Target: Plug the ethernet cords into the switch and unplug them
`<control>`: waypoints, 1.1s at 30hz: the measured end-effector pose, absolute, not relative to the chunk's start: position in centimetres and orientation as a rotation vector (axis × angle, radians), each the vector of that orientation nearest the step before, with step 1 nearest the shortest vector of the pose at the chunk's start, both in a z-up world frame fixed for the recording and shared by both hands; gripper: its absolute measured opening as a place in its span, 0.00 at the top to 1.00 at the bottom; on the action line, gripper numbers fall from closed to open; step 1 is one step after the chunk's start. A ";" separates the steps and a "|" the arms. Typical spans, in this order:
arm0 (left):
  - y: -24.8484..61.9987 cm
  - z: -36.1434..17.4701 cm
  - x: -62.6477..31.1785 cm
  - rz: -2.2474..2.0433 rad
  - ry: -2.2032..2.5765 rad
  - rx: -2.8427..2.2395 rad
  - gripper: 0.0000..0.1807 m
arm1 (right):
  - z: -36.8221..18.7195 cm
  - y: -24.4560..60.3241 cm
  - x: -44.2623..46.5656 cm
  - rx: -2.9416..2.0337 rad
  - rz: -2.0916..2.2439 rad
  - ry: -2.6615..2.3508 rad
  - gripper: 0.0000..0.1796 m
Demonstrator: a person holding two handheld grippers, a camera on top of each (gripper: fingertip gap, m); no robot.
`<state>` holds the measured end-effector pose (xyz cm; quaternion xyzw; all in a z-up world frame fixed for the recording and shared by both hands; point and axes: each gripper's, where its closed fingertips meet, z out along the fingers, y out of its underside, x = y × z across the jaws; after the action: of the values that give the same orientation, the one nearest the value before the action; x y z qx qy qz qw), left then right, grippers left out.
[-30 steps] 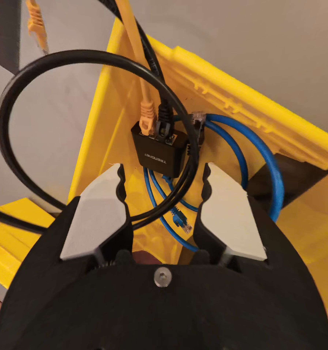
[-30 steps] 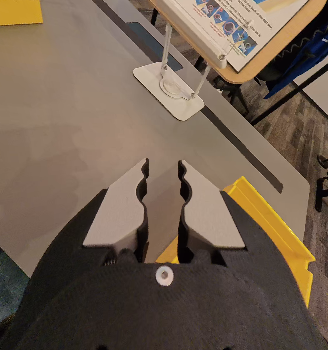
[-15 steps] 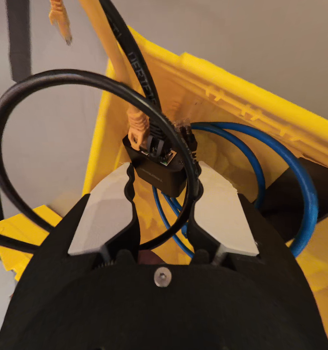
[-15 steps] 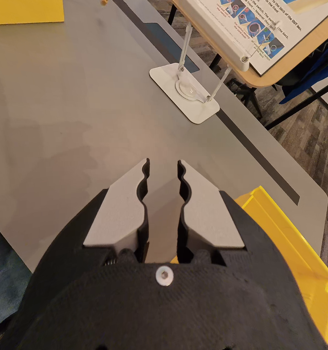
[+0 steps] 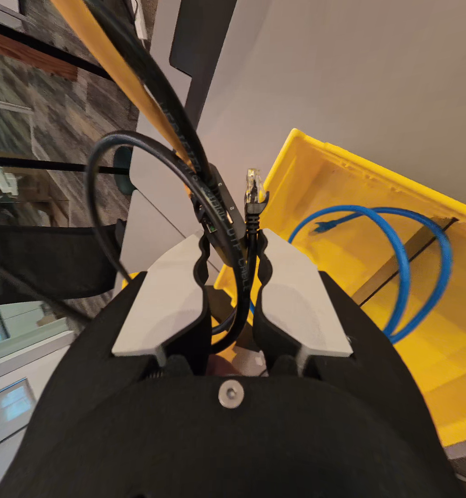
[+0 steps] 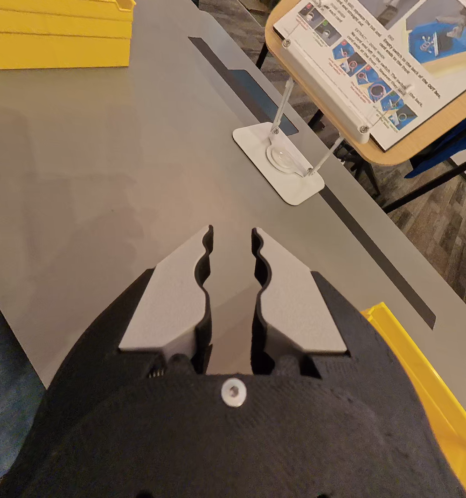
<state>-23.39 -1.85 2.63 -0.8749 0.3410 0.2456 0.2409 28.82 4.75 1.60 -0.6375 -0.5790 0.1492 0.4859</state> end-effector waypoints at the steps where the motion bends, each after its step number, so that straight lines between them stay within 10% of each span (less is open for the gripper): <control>1: -1.7 3.2 -23.3 0.699 0.939 -2.371 0.82 | 1.7 4.6 28.6 -1.543 0.365 -1.416 0.85; 23: 1.0 28.1 -9.4 1.124 0.938 -1.830 0.82 | 10.7 -0.3 24.3 -1.200 0.266 -1.431 0.83; 33: 3.9 21.4 4.7 0.890 1.252 -1.850 0.82 | 17.8 -2.8 21.0 -0.987 0.325 -1.353 0.83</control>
<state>4.67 3.88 21.37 -0.7176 0.4859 0.3451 0.3603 21.01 -2.75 17.77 -0.4357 -0.5974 0.1436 0.6578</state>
